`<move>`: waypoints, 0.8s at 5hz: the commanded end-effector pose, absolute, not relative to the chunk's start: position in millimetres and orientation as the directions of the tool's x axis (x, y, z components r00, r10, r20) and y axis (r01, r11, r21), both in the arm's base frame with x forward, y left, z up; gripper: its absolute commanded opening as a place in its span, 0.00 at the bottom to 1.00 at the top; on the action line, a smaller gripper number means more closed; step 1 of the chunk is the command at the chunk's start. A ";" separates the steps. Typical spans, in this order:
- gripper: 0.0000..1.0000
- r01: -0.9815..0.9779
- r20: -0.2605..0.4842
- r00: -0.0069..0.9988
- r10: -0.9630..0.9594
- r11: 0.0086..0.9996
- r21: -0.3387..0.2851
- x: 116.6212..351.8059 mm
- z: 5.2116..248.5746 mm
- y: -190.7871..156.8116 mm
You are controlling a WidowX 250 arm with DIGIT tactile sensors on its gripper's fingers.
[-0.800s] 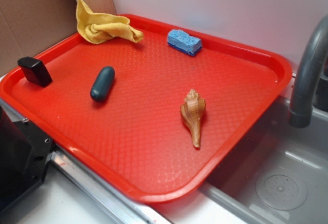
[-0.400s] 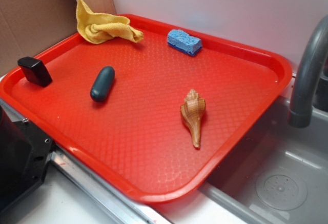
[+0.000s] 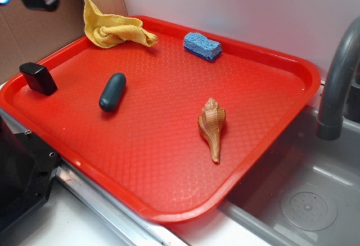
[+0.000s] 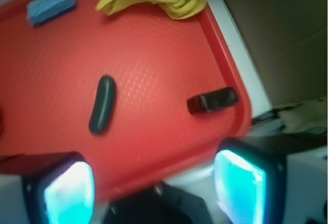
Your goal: Grab the black box.
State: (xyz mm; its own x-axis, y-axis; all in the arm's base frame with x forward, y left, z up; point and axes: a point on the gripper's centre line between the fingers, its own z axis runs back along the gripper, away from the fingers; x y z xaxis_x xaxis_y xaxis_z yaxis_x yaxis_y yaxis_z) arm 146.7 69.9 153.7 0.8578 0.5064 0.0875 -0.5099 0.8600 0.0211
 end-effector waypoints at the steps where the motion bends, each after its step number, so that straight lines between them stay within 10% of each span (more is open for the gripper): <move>1: 1.00 -0.848 0.122 0.528 0.840 0.512 0.138 136.7 124.1 98.9; 2: 1.00 -0.944 0.176 0.328 0.928 0.312 0.111 130.0 116.1 107.8; 4: 1.00 -0.944 0.176 0.328 0.928 0.312 0.111 130.0 116.1 107.8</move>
